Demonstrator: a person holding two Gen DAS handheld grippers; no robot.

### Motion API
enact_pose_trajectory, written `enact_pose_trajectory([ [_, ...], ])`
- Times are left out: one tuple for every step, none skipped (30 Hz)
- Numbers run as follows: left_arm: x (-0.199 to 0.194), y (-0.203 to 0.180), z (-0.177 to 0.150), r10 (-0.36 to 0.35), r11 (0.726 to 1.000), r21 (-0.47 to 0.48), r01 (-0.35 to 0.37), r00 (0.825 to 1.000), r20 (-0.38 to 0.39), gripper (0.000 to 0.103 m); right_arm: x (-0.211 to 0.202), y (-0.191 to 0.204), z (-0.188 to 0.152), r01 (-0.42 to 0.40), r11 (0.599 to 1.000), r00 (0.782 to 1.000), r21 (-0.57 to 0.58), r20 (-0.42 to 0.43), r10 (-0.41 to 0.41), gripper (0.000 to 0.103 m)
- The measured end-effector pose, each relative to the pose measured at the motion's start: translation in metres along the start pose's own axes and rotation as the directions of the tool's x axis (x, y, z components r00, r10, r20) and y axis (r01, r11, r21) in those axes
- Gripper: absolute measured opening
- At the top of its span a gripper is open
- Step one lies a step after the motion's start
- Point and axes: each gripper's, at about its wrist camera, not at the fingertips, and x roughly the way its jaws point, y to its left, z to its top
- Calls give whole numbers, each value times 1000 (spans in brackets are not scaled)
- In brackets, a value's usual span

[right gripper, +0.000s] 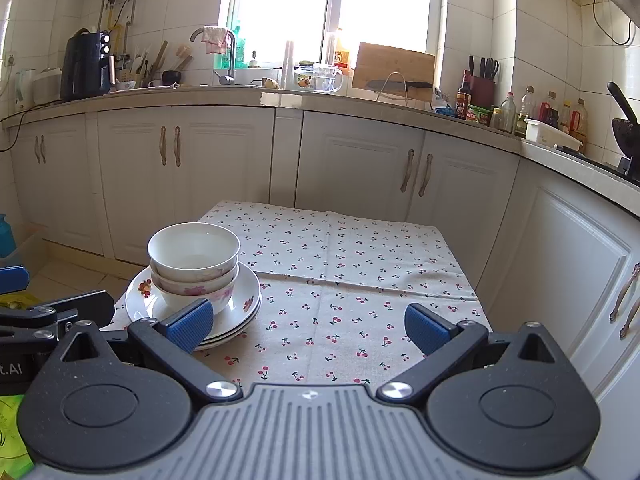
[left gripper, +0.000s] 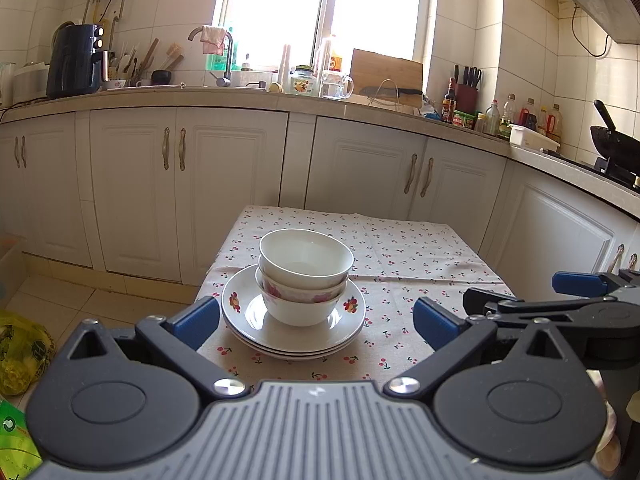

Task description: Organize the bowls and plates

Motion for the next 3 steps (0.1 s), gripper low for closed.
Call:
enact_pose_trajectory([
  [0, 0, 0, 0, 1000, 0, 0, 1000, 0, 102, 0, 0, 0, 1, 1000, 1000, 0, 1, -1, 103],
  [0, 0, 0, 0, 1000, -1, 0, 1000, -1, 102, 0, 0, 0, 1, 1000, 1000, 0, 0, -1, 103],
  [0, 0, 0, 0, 1000, 0, 0, 1000, -1, 102, 0, 0, 0, 1, 1000, 1000, 0, -1, -1, 103],
])
